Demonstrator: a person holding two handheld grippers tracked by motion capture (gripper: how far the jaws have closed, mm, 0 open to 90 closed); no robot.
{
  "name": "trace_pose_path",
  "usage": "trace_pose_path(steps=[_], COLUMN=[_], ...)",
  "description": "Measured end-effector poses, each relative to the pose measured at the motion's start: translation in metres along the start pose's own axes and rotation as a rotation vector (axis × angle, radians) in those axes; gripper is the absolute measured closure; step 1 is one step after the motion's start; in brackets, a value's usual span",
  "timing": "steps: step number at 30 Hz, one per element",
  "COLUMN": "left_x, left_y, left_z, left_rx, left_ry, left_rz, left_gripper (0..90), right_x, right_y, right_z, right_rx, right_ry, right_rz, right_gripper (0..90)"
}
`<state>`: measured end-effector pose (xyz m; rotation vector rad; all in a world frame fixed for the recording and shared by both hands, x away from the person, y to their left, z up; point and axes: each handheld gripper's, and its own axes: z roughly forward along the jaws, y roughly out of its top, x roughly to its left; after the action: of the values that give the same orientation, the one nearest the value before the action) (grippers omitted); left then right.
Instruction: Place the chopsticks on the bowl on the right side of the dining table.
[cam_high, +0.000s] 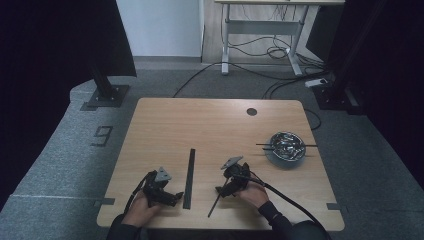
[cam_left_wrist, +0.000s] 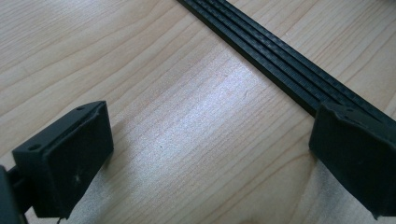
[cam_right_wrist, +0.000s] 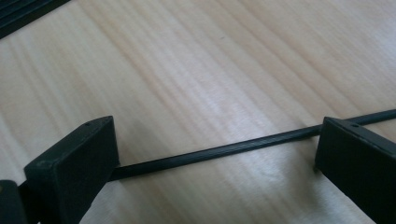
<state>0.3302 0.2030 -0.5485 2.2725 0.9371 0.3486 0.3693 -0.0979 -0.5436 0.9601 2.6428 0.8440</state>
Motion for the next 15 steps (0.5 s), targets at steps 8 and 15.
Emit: trace_pose_path(steps=[8, 15], left_x=[0.0, 0.0], left_y=[0.0, 0.0], left_z=[0.0, 0.0], left_rx=[0.0, 0.0], left_ry=[0.0, 0.0], left_rz=[0.0, 0.0], left_gripper=[0.0, 0.0], right_x=[0.0, -0.014], right_y=[-0.008, -0.021], right_z=[-0.007, -0.017], right_rx=[0.024, 0.033], right_ry=[-0.003, -0.026], right_rz=[0.0, 0.031], right_gripper=[0.0, 0.0])
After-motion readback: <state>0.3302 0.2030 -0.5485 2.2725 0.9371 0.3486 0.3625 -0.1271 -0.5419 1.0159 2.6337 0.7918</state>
